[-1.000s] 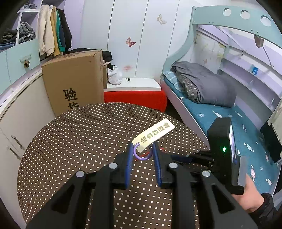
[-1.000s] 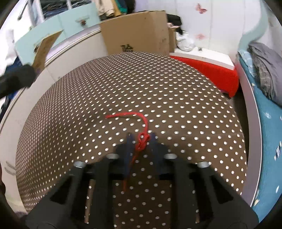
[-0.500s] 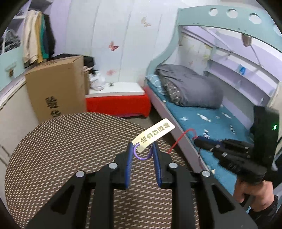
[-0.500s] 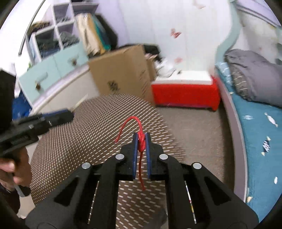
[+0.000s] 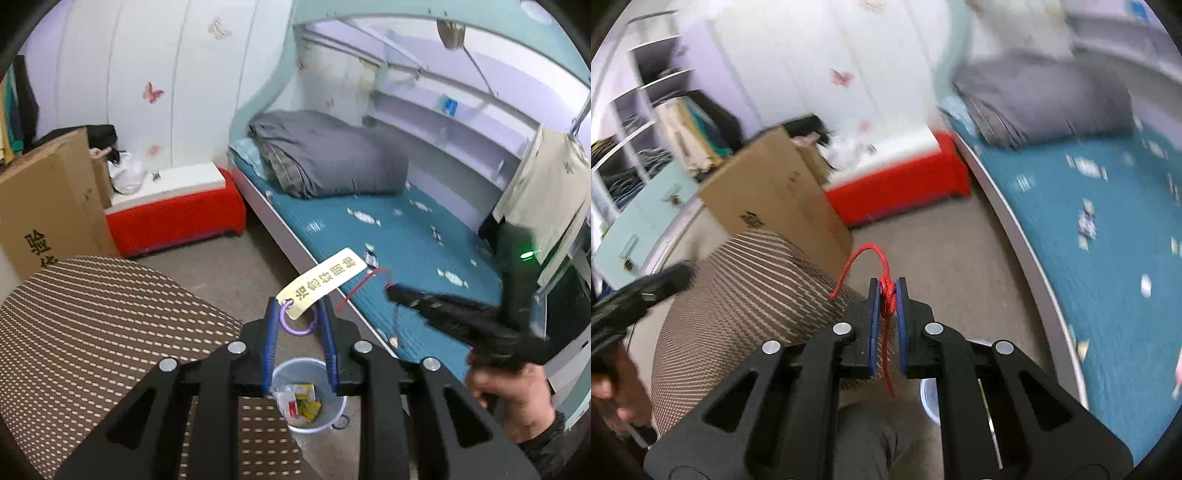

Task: Collect trash
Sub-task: 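Carry the cream tag and red string to the wastebasket with both grippers, then open both grippers over the wastebasket to drop the tag and string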

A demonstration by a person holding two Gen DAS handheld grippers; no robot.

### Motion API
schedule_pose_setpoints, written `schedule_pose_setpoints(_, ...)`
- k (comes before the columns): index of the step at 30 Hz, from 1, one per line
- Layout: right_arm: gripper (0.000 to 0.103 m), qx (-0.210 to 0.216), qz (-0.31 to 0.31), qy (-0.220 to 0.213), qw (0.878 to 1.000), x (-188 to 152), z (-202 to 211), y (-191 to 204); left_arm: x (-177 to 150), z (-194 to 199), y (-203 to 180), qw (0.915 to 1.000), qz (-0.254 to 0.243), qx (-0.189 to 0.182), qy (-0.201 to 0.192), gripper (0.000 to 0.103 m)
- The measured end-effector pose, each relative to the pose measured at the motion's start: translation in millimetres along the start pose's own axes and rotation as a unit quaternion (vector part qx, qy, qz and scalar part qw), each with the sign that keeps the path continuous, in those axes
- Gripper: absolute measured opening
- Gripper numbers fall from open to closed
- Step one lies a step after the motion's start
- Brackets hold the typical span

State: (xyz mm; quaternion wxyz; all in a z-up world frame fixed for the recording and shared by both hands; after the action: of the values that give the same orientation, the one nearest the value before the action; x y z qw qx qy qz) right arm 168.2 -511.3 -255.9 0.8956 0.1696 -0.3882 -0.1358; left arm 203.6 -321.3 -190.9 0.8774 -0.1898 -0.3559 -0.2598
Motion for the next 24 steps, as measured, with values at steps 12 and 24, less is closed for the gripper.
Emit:
schedule_pose_setpoints(12,0.075,-0.010,-0.162,0.094,0.982,-84,-83,-97,-45,-99,-36,0.9929,-0.044,0.002,0.111,0.022)
schedule_pose_setpoints(24,0.078,-0.022,-0.161,0.017,0.987,-57,-17,-118,-69,-172,-60,0.9810,-0.074,-0.012,0.179,0.032)
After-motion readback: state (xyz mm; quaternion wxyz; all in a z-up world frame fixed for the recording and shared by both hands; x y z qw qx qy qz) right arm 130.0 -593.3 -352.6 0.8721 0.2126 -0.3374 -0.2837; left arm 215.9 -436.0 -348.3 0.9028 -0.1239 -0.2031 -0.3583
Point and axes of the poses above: each gripper's, at about its wrist camera, not at the fingertips, and z roughly against the way its jaws point, y to its left, x to its top, the point moved 6 cm from there along -z, roughly the way its jaws point, and after that the axes turned 1 degree about x, right-handed, at the moved point
